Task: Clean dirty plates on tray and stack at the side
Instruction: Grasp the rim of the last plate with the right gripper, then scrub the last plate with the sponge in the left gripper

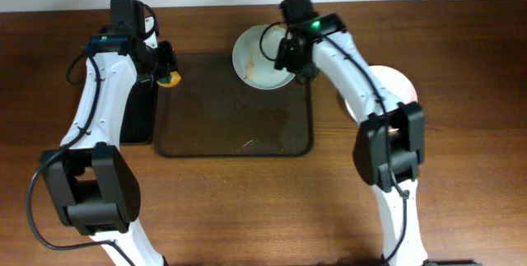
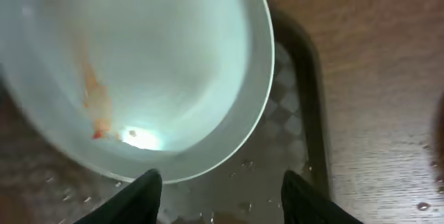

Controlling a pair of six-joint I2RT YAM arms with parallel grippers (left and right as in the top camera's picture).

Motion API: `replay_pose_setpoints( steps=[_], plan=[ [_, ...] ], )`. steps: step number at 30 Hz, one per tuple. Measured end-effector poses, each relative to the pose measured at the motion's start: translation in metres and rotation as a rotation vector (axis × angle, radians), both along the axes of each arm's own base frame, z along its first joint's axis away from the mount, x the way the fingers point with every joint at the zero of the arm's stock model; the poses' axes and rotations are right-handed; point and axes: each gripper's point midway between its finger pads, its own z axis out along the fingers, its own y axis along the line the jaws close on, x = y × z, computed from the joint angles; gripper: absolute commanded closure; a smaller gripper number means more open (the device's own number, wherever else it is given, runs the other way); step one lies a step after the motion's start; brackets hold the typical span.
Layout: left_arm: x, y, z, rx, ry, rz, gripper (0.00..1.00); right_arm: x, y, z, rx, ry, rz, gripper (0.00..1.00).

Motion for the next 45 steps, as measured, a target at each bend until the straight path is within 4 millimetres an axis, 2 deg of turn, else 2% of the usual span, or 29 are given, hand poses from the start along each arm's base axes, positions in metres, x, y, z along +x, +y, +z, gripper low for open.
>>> replay_pose_setpoints(
  steps=[3,5,7,8,11,13,14,15,16,17,18,19,21,22,23,24,27,30,33,36,38,39,42,43,44,45],
  plan=[
    [-0.001,0.0,0.0,0.0,0.003,0.0,0.99,-0.005,-0.008,-0.039,-0.063,0.068,-0.061,0.49],
    [-0.001,0.0,0.0,0.0,0.003,0.0,0.99,-0.008,-0.01,-0.053,-0.077,0.095,-0.071,0.52],
    [-0.001,0.0,0.0,0.0,0.003,0.0,0.99,-0.024,-0.008,-0.072,-0.071,0.183,-0.06,0.57],
    [-0.001,0.0,0.0,0.0,0.003,0.0,0.99,-0.038,-0.009,-0.073,-0.074,0.242,-0.034,0.61],
    [-0.001,0.0,0.0,0.0,0.003,0.0,0.99,-0.071,-0.005,-0.074,-0.102,0.36,0.027,0.64],
    [-0.001,0.0,0.0,0.0,0.003,0.0,0.99,-0.087,0.018,-0.073,-0.09,0.385,0.119,0.63],
    [-0.001,0.0,0.0,0.0,0.002,0.0,1.0,-0.092,0.026,-0.073,-0.086,0.391,0.153,0.59],
    [-0.001,0.0,0.0,0.0,0.003,0.0,1.0,-0.099,0.034,-0.073,-0.082,0.403,0.186,0.51],
    [-0.001,0.0,0.0,0.0,0.003,0.0,0.99,-0.11,0.039,-0.072,-0.087,0.431,0.223,0.23],
    [-0.001,0.0,0.0,0.0,0.002,0.0,0.99,-0.119,0.042,-0.07,-0.091,0.458,0.257,0.07],
    [-0.001,0.0,0.0,0.0,0.002,0.0,0.99,-0.127,0.042,-0.068,-0.094,0.482,0.296,0.06],
    [-0.001,0.0,0.0,0.0,0.002,0.0,0.99,-0.125,0.043,-0.065,-0.09,0.474,0.327,0.05],
    [-0.001,0.0,0.0,0.0,0.002,0.0,0.99,-0.108,0.047,-0.06,-0.081,0.401,0.38,0.06],
    [-0.001,0.0,0.0,0.0,0.003,0.0,1.0,-0.077,0.053,-0.059,-0.055,0.272,0.43,0.16],
    [0.0,0.0,0.0,0.0,0.002,0.0,0.99,-0.054,0.049,-0.057,-0.045,0.19,0.464,0.22],
    [0.0,0.0,0.0,0.0,0.002,0.0,0.99,-0.041,0.045,-0.055,-0.042,0.148,0.479,0.23],
    [-0.001,0.0,0.0,0.0,0.003,0.0,0.99,-0.03,0.039,-0.06,-0.048,0.118,0.498,0.32],
    [-0.001,0.0,0.0,0.0,0.003,0.0,1.0,-0.015,0.049,-0.069,-0.029,0.062,0.515,0.66],
    [-0.001,-0.001,0.0,0.0,0.003,-0.002,1.0,-0.011,0.054,-0.071,-0.004,0.052,0.494,0.96],
    [-0.001,-0.001,0.0,-0.001,0.003,-0.003,0.99,-0.022,0.062,-0.07,0.08,0.114,0.416,0.96],
    [0.001,-0.006,-0.001,-0.005,-0.005,-0.013,0.99,-0.032,0.066,-0.071,0.149,0.19,0.28,0.96],
    [0.001,-0.015,-0.007,-0.007,-0.007,-0.033,0.99,-0.035,0.071,-0.071,0.183,0.222,0.198,0.96],
    [0.012,-0.05,-0.034,-0.008,-0.083,-0.105,1.0,-0.047,0.085,-0.071,0.194,0.253,0.166,0.96],
    [0.01,-0.06,-0.049,-0.005,-0.067,-0.133,1.0,-0.049,0.088,-0.071,0.196,0.255,0.168,0.96],
    [0.018,-0.072,-0.065,0.015,-0.085,-0.194,0.99,-0.05,0.09,-0.071,0.199,0.258,0.17,0.96],
    [0.018,-0.078,-0.081,0.028,-0.067,-0.231,0.99,-0.05,0.09,-0.071,0.2,0.258,0.17,0.96]
  ],
)
